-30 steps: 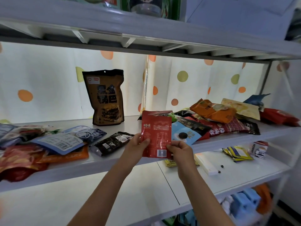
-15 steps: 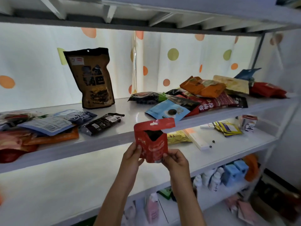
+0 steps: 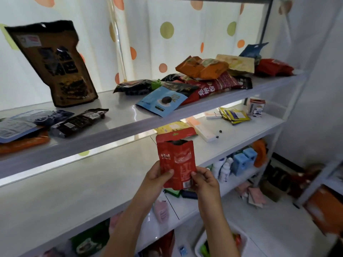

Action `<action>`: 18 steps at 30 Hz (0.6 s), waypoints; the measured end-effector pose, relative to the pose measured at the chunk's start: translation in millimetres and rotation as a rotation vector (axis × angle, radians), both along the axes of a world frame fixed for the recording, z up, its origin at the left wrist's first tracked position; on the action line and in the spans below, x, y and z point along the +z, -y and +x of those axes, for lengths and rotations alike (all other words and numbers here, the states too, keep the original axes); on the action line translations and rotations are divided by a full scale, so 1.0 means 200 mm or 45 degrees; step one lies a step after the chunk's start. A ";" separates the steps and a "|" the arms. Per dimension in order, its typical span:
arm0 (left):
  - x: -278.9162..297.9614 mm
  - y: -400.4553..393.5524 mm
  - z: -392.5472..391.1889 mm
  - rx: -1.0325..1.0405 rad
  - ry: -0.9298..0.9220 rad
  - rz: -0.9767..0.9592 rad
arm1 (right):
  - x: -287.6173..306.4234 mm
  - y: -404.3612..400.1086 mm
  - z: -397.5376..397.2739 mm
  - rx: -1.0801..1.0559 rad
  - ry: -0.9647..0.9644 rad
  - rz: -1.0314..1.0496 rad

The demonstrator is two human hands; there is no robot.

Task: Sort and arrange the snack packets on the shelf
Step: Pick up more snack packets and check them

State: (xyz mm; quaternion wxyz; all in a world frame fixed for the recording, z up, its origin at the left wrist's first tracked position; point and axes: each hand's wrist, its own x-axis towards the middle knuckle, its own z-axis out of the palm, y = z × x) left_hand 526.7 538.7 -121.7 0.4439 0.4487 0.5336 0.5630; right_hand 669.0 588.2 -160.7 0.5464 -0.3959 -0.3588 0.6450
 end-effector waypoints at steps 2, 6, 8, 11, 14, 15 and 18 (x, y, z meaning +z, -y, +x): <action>-0.04 -0.02 0.07 -0.004 0.027 -0.007 | -0.03 -0.01 0.08 -0.019 0.056 -0.012; -0.14 -0.06 0.23 0.049 0.025 -0.029 | -0.09 0.00 0.23 -0.079 0.159 0.052; -0.19 -0.09 0.32 0.071 -0.001 -0.044 | -0.12 0.02 0.30 -0.038 0.266 0.126; -0.28 -0.10 0.45 0.042 -0.025 -0.139 | -0.20 0.05 0.38 0.054 0.391 0.181; -0.35 -0.12 0.60 -0.137 0.077 -0.340 | -0.27 0.09 0.45 0.029 0.370 0.150; -0.38 -0.12 0.64 -0.212 0.085 -0.383 | -0.28 0.10 0.47 0.030 0.331 0.128; -0.44 -0.13 0.74 -0.320 0.005 -0.396 | -0.35 0.12 0.57 -0.042 0.217 -0.110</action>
